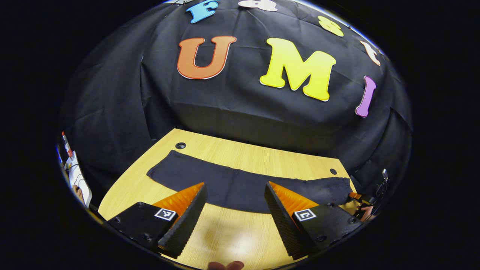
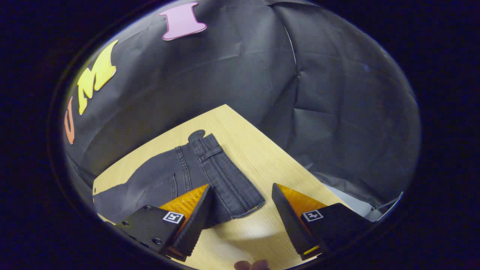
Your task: Grasp the waist and the cuffs of the jeans and fold them to make the two legs overlap; first hold the waist and fold one-third of the jeans toward the cuffs, then hold the cuffs and fold the remaining one-third in the same direction to finish folding.
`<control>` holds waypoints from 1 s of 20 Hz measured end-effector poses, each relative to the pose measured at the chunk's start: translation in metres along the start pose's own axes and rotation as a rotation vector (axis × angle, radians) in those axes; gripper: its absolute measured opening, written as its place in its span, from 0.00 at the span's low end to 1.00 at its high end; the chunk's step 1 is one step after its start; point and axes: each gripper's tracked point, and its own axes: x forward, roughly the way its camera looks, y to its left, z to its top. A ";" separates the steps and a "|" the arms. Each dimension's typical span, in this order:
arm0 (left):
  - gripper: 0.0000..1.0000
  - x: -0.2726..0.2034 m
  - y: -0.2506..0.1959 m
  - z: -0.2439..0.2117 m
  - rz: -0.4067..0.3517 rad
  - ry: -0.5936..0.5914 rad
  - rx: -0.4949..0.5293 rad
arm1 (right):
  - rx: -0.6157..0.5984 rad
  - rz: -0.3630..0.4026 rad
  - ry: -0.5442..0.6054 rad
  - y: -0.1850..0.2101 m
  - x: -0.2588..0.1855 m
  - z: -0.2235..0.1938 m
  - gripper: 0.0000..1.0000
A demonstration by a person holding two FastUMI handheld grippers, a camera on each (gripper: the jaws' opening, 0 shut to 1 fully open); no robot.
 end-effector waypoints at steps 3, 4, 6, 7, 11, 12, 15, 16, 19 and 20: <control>0.98 0.006 -0.001 -0.002 -0.003 0.014 -0.037 | -0.003 0.027 0.012 0.008 0.004 -0.006 0.91; 0.98 0.008 0.000 -0.004 -0.005 0.019 -0.045 | -0.017 0.020 0.011 0.011 0.003 -0.006 0.81; 0.98 0.008 0.002 -0.005 -0.008 0.025 -0.059 | -0.020 0.031 0.032 0.019 0.004 -0.011 0.61; 0.99 0.009 0.004 -0.005 -0.010 0.026 -0.068 | -0.010 0.041 0.027 0.023 0.003 -0.005 0.51; 0.99 0.001 0.027 -0.006 0.008 0.024 -0.090 | 0.051 -0.006 0.041 0.025 -0.001 0.000 0.19; 0.99 -0.002 0.036 -0.005 0.018 0.017 -0.088 | 0.064 -0.008 0.037 0.030 -0.003 0.006 0.03; 0.99 -0.010 0.065 -0.003 0.048 -0.003 -0.090 | 0.024 -0.016 -0.003 0.039 -0.028 0.024 0.06; 0.99 -0.012 0.074 -0.003 0.056 -0.008 -0.100 | 0.009 -0.010 -0.023 0.047 -0.041 0.031 0.02; 0.99 -0.013 0.095 -0.003 0.064 -0.026 -0.131 | -0.027 0.026 -0.078 0.084 -0.077 0.053 0.06; 0.99 -0.013 0.100 -0.004 0.062 -0.030 -0.143 | -0.045 0.037 -0.096 0.099 -0.091 0.057 0.06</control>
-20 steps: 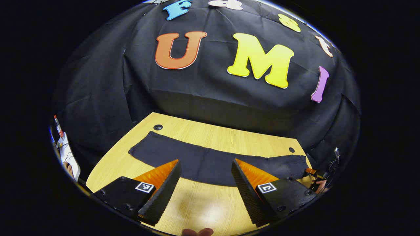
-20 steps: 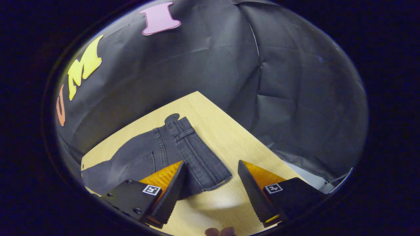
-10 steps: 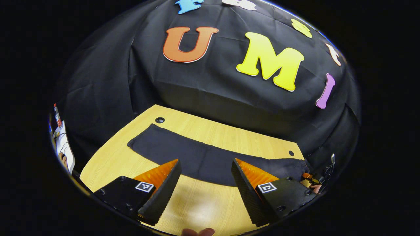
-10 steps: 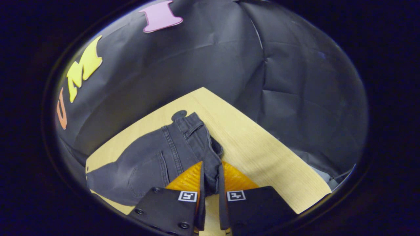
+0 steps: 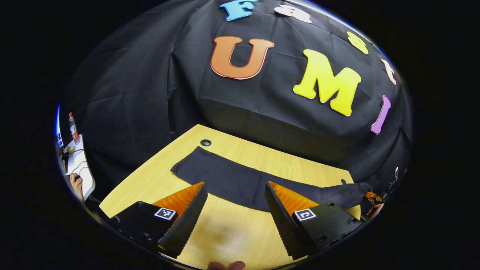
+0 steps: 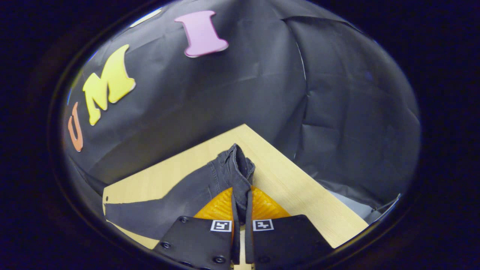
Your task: Grasp the waist and the cuffs of the jeans and fold them to make the two legs overlap; first hold the waist and fold one-third of the jeans toward the cuffs, then hold the cuffs and fold the remaining one-third in the same direction to finish folding.
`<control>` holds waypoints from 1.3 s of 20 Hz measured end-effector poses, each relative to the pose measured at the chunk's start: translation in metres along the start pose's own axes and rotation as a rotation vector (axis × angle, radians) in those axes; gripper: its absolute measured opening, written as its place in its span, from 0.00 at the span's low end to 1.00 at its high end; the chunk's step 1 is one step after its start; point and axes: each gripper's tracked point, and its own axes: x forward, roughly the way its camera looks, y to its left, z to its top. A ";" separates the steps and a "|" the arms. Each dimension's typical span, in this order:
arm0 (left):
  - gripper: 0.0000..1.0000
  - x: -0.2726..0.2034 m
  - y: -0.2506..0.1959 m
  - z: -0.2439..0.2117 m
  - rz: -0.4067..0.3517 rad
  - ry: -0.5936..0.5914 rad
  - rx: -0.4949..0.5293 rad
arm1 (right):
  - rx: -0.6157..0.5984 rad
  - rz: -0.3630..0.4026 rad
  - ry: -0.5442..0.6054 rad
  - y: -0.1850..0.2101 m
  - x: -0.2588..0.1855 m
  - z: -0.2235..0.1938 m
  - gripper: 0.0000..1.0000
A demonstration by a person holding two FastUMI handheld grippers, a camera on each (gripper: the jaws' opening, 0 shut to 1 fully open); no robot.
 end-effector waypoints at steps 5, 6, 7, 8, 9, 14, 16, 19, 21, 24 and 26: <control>0.99 0.001 0.021 0.003 -0.006 -0.035 0.000 | -0.111 0.088 -0.083 0.096 -0.052 0.031 0.06; 0.99 0.000 0.024 0.007 -0.011 -0.055 0.019 | -0.127 0.105 -0.098 0.118 -0.062 0.034 0.06; 0.99 -0.001 0.028 0.012 -0.018 -0.075 0.037 | -0.143 0.126 -0.115 0.140 -0.073 0.036 0.06; 0.99 -0.001 0.032 0.015 -0.025 -0.089 0.047 | -0.157 0.148 -0.130 0.164 -0.086 0.036 0.06; 0.99 -0.002 0.038 0.018 -0.031 -0.101 0.047 | -0.174 0.172 -0.140 0.188 -0.096 0.032 0.02; 0.99 -0.004 0.066 0.023 -0.056 -0.126 -0.004 | -0.269 0.297 -0.136 0.307 -0.123 -0.010 0.04; 0.99 -0.008 0.083 0.024 -0.049 -0.134 -0.040 | -0.324 0.334 -0.120 0.349 -0.122 -0.039 0.06; 0.98 -0.014 0.110 0.023 -0.029 -0.140 -0.078 | -0.381 0.371 -0.070 0.402 -0.112 -0.094 0.02; 0.99 -0.018 0.128 0.023 -0.006 -0.140 -0.089 | -0.421 0.380 -0.035 0.427 -0.100 -0.132 0.06; 0.99 -0.025 0.158 0.025 0.028 -0.139 -0.100 | -0.502 0.374 0.012 0.452 -0.077 -0.194 0.06; 0.99 -0.027 0.176 0.024 0.051 -0.136 -0.103 | -0.552 0.363 0.047 0.460 -0.065 -0.229 0.06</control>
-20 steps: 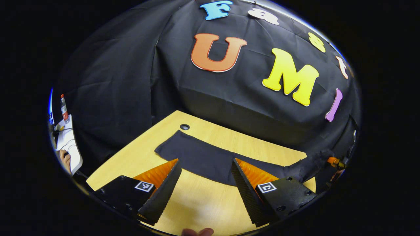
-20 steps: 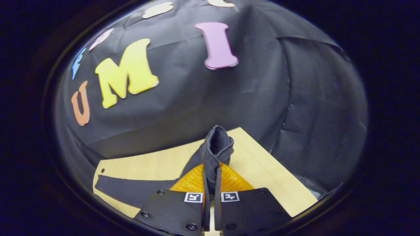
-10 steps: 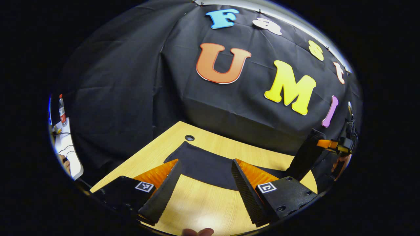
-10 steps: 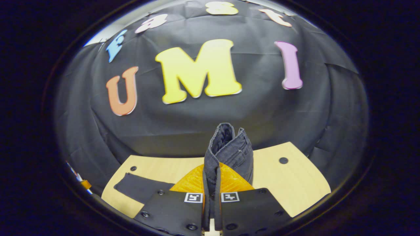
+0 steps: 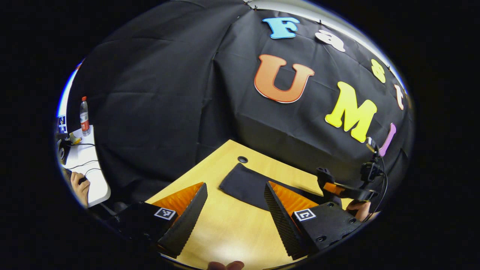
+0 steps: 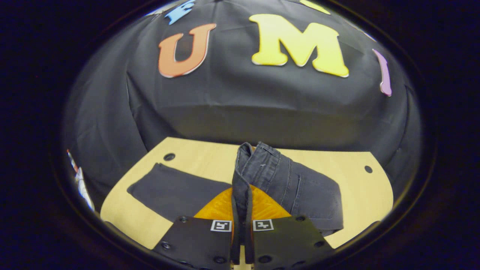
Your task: Grasp the waist and the cuffs of the jeans and fold them to make the two legs overlap; first hold the waist and fold one-third of the jeans toward the cuffs, then hold the cuffs and fold the remaining one-third in the same direction to finish folding.
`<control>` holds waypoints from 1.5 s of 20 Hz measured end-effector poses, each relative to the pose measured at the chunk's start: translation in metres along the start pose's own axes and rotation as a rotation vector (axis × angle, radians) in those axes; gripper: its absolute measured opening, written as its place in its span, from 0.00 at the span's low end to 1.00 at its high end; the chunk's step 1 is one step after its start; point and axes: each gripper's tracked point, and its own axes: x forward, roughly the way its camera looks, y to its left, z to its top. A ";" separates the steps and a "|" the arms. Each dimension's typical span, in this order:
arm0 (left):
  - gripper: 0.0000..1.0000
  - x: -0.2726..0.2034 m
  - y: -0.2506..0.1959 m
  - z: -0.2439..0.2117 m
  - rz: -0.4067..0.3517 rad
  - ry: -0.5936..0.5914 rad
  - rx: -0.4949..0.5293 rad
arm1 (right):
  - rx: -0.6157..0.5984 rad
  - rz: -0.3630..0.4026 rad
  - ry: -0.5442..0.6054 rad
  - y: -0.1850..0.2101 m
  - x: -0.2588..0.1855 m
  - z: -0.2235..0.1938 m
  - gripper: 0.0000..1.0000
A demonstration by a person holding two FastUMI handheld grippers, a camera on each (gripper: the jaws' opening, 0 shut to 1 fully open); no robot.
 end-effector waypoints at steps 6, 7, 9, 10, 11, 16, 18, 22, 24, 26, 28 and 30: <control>0.98 -0.006 0.032 -0.005 0.048 0.021 -0.022 | -0.099 -0.036 0.103 0.018 0.048 -0.060 0.06; 0.99 -0.006 0.036 -0.008 0.056 0.028 -0.023 | -0.123 -0.040 0.121 0.022 0.053 -0.070 0.06; 0.99 -0.006 0.039 -0.013 0.058 0.036 -0.018 | -0.150 -0.040 0.141 0.026 0.057 -0.079 0.08; 0.99 -0.006 0.039 -0.012 0.058 0.037 -0.014 | -0.150 -0.034 0.143 0.027 0.059 -0.080 0.10; 0.99 -0.006 0.039 -0.013 0.057 0.039 -0.010 | -0.145 -0.023 0.144 0.028 0.058 -0.079 0.11; 0.98 -0.001 0.025 -0.011 0.008 0.029 -0.028 | -0.072 0.065 0.131 0.035 0.038 -0.066 0.45; 0.99 0.003 0.026 -0.012 0.002 0.028 -0.028 | -0.056 0.095 0.106 0.038 0.020 -0.054 0.63; 0.98 0.016 0.010 -0.011 -0.045 0.030 -0.076 | -0.040 0.158 0.019 0.035 -0.038 -0.014 0.81; 0.98 0.033 0.009 -0.021 -0.056 0.058 -0.153 | -0.060 0.192 -0.030 0.028 -0.076 0.009 0.82; 0.98 0.055 0.010 -0.032 -0.064 0.093 -0.253 | -0.081 0.218 -0.066 0.011 -0.113 0.025 0.82; 0.98 0.081 0.008 -0.044 -0.073 0.128 -0.325 | -0.082 0.206 -0.067 -0.021 -0.144 0.030 0.79; 0.98 0.109 0.007 -0.060 -0.094 0.174 -0.397 | -0.079 0.172 -0.056 -0.055 -0.168 0.027 0.85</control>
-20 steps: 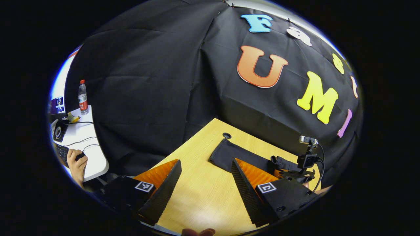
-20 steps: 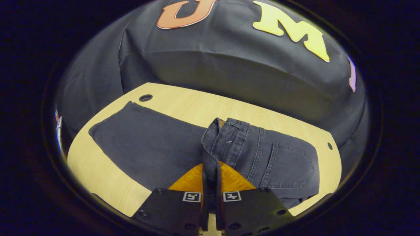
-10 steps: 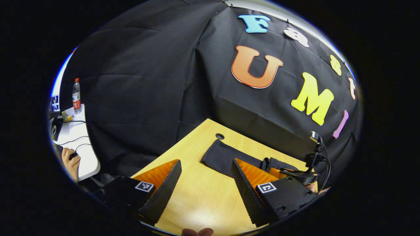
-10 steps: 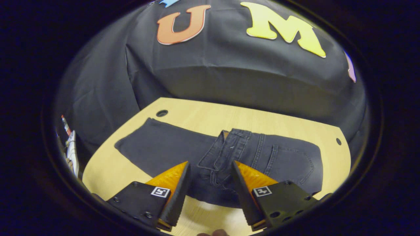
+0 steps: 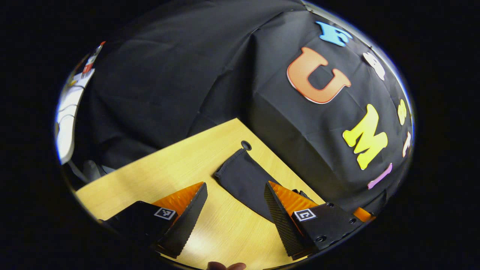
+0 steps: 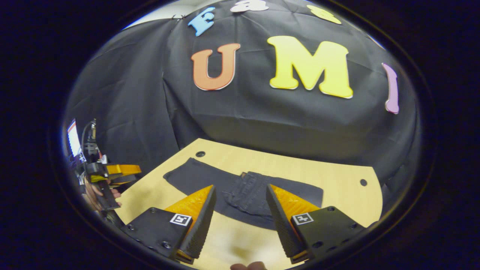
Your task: Grasp the waist and the cuffs of the jeans and fold them to make the two legs overlap; first hold the waist and fold one-third of the jeans toward the cuffs, then hold the cuffs and fold the remaining one-third in the same direction to finish folding.
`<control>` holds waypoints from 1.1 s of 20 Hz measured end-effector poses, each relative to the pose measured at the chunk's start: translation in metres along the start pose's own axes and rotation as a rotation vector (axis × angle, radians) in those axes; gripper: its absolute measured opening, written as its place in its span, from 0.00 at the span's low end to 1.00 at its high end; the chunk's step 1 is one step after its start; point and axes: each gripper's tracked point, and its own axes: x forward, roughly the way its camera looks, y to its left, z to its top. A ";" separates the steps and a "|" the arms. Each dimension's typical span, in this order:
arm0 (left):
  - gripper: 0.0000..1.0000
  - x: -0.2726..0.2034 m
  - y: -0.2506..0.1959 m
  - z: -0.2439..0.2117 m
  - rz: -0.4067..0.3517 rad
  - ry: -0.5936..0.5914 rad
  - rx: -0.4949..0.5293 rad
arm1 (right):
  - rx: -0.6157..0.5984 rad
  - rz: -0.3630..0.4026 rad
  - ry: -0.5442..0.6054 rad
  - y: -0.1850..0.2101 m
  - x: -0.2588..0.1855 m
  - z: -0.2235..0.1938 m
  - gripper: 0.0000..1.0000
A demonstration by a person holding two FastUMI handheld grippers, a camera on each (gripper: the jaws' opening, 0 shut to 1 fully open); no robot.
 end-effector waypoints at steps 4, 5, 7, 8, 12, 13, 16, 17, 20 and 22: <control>0.98 0.056 -0.001 -0.029 -0.047 0.108 -0.196 | 0.003 -0.089 0.114 -0.061 -0.047 -0.046 0.94; 0.98 0.069 0.001 -0.036 -0.050 0.136 -0.256 | 0.022 -0.123 0.140 -0.076 -0.058 -0.057 0.94; 0.98 0.088 0.005 -0.039 -0.039 0.155 -0.384 | 0.060 -0.184 0.162 -0.103 -0.076 -0.070 0.94; 0.98 0.096 0.009 -0.037 -0.031 0.149 -0.413 | 0.080 -0.208 0.163 -0.114 -0.084 -0.074 0.91; 0.97 0.110 0.011 -0.029 -0.042 0.124 -0.527 | 0.228 -0.251 0.162 -0.135 -0.100 -0.086 0.92; 0.97 0.116 0.010 -0.026 -0.047 0.119 -0.542 | 0.260 -0.258 0.164 -0.138 -0.099 -0.089 0.92; 0.96 0.129 0.004 -0.019 -0.056 0.102 -0.592 | 0.290 -0.272 0.167 -0.144 -0.098 -0.093 0.94; 0.96 0.139 0.003 -0.019 -0.052 0.103 -0.601 | 0.294 -0.273 0.167 -0.144 -0.098 -0.094 0.94; 0.84 0.152 0.005 -0.027 -0.020 0.113 -0.570 | 0.301 -0.281 0.169 -0.146 -0.101 -0.094 0.92; 0.48 0.156 0.012 -0.034 0.028 0.115 -0.533 | 0.301 -0.288 0.165 -0.147 -0.102 -0.094 0.94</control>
